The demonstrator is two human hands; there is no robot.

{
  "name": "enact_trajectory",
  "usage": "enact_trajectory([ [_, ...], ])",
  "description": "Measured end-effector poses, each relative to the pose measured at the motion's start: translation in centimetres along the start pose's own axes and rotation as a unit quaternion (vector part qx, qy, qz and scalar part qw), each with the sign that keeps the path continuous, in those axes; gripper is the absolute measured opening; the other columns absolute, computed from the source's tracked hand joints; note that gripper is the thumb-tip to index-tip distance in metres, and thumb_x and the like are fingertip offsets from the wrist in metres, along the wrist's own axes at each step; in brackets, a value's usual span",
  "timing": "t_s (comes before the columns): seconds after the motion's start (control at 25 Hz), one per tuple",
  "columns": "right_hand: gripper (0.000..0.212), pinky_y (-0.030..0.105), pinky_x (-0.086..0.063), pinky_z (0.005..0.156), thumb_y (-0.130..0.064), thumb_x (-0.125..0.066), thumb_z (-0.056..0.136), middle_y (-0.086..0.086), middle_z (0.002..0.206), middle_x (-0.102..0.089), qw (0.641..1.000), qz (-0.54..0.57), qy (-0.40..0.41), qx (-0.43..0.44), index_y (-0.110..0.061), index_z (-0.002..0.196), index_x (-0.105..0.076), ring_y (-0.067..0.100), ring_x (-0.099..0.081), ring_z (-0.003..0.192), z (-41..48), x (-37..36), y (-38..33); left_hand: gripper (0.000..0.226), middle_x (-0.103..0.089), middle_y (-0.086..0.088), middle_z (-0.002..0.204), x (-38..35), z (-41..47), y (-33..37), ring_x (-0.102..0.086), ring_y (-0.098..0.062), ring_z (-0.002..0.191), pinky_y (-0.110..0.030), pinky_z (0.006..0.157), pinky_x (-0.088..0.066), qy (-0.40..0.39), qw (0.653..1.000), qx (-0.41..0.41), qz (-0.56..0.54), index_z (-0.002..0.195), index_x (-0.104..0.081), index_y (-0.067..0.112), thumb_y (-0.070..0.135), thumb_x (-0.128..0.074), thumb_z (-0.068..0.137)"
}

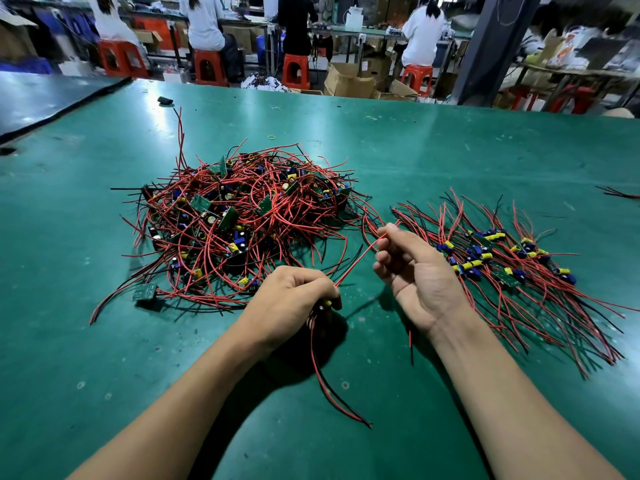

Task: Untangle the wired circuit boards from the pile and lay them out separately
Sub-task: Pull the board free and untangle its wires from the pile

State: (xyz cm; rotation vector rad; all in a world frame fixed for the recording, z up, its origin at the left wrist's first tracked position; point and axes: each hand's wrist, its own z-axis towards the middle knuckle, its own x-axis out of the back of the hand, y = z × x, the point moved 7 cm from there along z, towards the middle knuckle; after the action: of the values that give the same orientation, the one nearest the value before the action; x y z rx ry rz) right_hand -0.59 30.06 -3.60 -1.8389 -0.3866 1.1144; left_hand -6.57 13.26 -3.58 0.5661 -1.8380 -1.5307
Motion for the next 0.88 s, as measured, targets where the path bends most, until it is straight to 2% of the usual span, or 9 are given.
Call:
enact_trajectory([
  [0.12, 0.018, 0.021, -0.054, 0.053, -0.020, -0.068, 0.081, 0.001, 0.067, -0.064, 0.992, 0.099, -0.020, -0.071, -0.008, 0.071, -0.077, 0.007, -0.060, 0.054, -0.3, -0.8, 0.7, 0.023, -0.062, 0.000, 0.054, 0.0, 0.0, 0.0, -0.054, -0.013, 0.047, -0.018, 0.048, -0.040, -0.003, 1.000, 0.004, -0.001, 0.067, -0.074, 0.011, 0.019, -0.063, 0.085],
  [0.2, 0.019, 0.022, -0.054, 0.053, -0.018, -0.067, 0.081, 0.002, 0.069, -0.063, 0.981, 0.160, -0.042, -0.105, -0.005, 0.072, -0.077, 0.008, -0.060, 0.056, -0.6, -1.4, 0.9, 0.024, -0.061, 0.000, 0.053, -0.1, -0.1, 0.0, -0.054, -0.014, 0.046, -0.018, 0.048, -0.040, -0.003, 1.000, 0.006, -0.007, 0.065, -0.073, 0.012, 0.018, -0.063, 0.086],
  [0.44, 0.018, 0.018, -0.045, 0.045, -0.020, -0.069, 0.078, -0.002, 0.063, -0.055, 0.982, 0.142, -0.029, -0.120, -0.005, 0.068, -0.074, 0.007, -0.048, 0.048, -0.7, -1.4, 0.8, 0.024, -0.061, -0.001, 0.053, -0.1, -0.1, 0.1, -0.053, -0.015, 0.047, -0.020, 0.049, -0.040, -0.003, 1.000, 0.006, 0.003, 0.067, -0.073, 0.009, 0.014, -0.062, 0.087],
  [0.6, 0.017, 0.017, -0.040, 0.042, -0.017, -0.067, 0.080, -0.004, 0.058, -0.052, 0.968, 0.192, -0.048, -0.155, -0.005, 0.068, -0.070, 0.006, -0.043, 0.043, -0.9, -1.6, 1.1, 0.024, -0.063, 0.001, 0.054, -0.2, -0.2, 0.0, -0.054, -0.012, 0.046, -0.020, 0.050, -0.040, -0.010, 1.000, 0.005, -0.003, 0.068, -0.075, 0.011, 0.013, -0.062, 0.088],
  [0.72, 0.019, 0.015, -0.040, 0.042, -0.027, -0.070, 0.079, -0.005, 0.060, -0.052, 0.987, 0.110, -0.031, -0.117, -0.008, 0.082, -0.069, 0.004, -0.043, 0.044, -0.5, -1.1, 0.8, 0.022, -0.064, 0.002, 0.056, 0.0, -0.2, 0.0, -0.056, -0.009, 0.049, -0.020, 0.054, -0.042, -0.002, 1.000, 0.000, -0.003, 0.071, -0.076, 0.010, 0.014, -0.064, 0.089],
  [0.88, 0.037, 0.017, -0.045, 0.046, -0.039, -0.076, 0.072, -0.003, 0.065, -0.054, 0.995, -0.008, -0.024, -0.094, -0.010, 0.095, -0.072, 0.005, -0.047, 0.049, -0.4, -0.7, 1.2, 0.021, -0.063, -0.004, 0.058, -0.1, -0.3, 0.1, -0.055, -0.020, 0.054, -0.024, 0.054, -0.040, -0.002, 1.000, 0.000, -0.020, 0.074, -0.075, 0.007, 0.012, -0.063, 0.091],
])
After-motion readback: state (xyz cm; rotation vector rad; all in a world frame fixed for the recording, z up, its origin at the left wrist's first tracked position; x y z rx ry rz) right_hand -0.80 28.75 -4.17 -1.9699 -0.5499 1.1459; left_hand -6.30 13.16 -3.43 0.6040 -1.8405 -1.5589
